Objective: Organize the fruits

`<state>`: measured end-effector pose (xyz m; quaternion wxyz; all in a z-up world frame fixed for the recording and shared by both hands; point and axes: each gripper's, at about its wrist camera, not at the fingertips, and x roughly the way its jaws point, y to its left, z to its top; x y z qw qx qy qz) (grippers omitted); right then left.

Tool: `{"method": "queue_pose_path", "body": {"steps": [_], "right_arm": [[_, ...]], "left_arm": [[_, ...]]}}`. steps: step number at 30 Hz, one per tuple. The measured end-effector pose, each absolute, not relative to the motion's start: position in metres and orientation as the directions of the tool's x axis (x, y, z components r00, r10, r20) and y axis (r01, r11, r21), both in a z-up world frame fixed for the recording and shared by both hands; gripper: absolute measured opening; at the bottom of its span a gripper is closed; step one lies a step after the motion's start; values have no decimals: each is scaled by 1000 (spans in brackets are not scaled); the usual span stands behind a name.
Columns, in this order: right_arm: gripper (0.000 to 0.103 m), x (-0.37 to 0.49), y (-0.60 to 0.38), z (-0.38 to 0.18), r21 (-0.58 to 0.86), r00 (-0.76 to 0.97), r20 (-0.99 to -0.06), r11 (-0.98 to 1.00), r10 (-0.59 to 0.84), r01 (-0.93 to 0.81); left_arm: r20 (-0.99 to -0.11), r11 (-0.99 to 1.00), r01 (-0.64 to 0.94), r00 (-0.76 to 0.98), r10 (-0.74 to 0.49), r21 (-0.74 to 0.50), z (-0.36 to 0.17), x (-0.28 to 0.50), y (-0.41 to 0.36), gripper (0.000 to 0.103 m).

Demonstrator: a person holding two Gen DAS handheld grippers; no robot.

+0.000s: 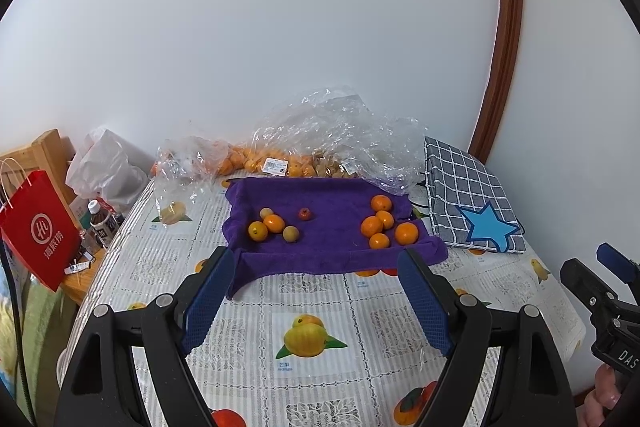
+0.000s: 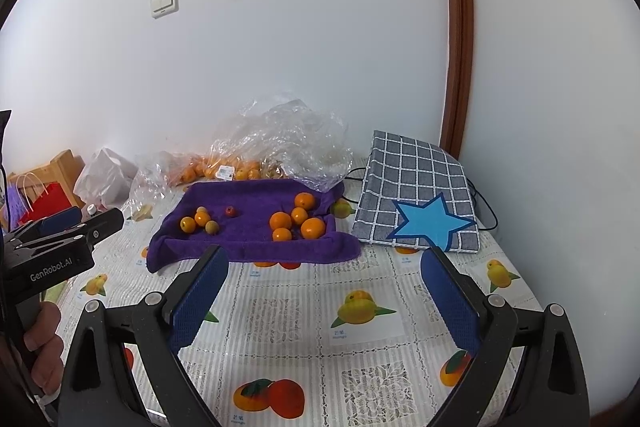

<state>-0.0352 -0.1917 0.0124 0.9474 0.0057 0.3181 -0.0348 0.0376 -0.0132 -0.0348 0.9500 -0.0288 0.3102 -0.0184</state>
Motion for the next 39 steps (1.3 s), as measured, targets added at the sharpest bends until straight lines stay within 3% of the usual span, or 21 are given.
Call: {"method": "queue_pose_path", "body": {"steps": [39], "right_arm": [[96,-40,-187,6,-24,796,-601,998,-67,65]], "left_arm": [[-586,997,-2,809,-44,-77,-38,37,-7,83]]}}
